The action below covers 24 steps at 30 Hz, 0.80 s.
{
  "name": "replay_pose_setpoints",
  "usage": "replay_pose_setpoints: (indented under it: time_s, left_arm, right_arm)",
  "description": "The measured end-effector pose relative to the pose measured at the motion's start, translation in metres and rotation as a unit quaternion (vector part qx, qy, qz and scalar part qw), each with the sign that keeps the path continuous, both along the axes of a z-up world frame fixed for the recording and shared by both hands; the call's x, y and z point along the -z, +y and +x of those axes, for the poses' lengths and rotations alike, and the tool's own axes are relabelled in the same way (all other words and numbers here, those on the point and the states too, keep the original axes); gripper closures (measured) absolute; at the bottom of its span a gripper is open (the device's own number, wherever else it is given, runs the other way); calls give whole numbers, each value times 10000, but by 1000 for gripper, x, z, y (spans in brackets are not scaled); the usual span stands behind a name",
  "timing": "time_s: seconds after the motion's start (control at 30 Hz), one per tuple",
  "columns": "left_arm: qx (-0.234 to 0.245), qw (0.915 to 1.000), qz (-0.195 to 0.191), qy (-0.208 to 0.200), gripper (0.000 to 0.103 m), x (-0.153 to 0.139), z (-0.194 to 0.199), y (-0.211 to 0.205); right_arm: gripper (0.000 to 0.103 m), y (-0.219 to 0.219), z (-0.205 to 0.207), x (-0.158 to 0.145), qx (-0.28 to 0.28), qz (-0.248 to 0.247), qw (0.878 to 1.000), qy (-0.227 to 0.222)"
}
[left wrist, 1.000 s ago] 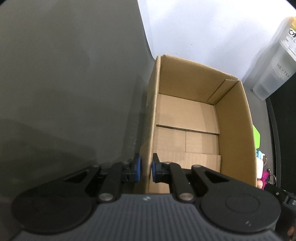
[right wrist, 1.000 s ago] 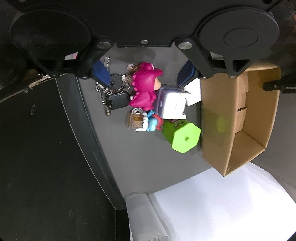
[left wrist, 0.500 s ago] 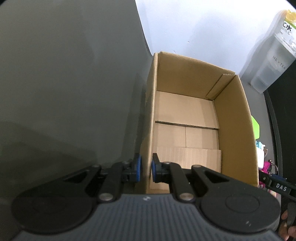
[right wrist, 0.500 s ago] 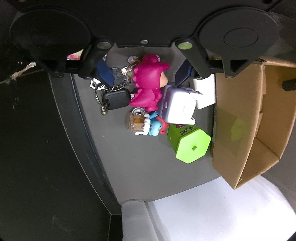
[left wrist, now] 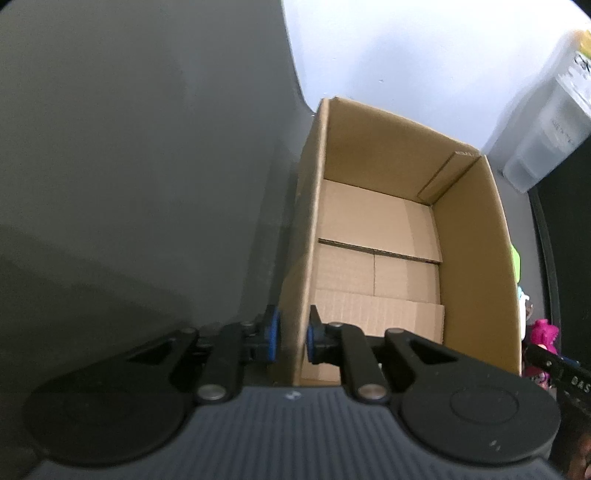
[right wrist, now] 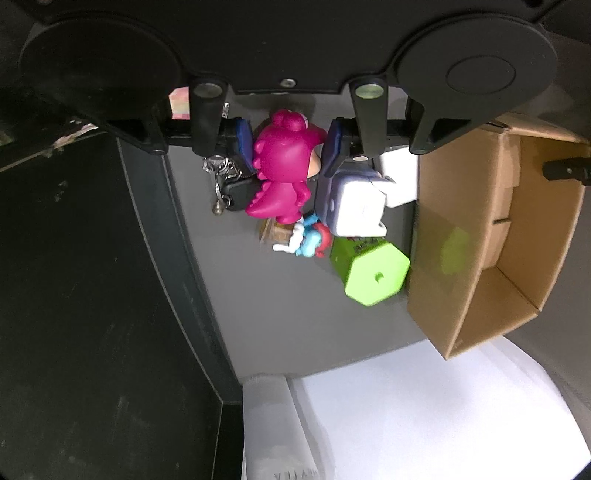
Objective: Organize rigid objects
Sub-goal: 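Close the right gripper on the pink dinosaur figure, then carry the pink dinosaur over the box and release it inside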
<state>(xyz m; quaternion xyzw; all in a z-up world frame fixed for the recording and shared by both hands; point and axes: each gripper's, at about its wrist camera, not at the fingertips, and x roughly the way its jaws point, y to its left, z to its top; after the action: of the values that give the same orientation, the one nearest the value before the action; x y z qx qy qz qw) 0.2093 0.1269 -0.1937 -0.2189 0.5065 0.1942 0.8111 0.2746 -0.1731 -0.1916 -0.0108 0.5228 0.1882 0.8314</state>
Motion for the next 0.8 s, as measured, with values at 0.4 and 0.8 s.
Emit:
replay_pose_setpoints:
  time_s: [0.4, 0.8]
  left_arm:
    - [157, 9997, 111, 138, 91, -3, 1, -5]
    - [320, 9992, 144, 180, 91, 0, 3, -7]
  right_arm:
    - [64, 0, 2, -49, -11, 291, 9990, -347]
    - [64, 42, 5, -84, -480, 469, 9954, -690]
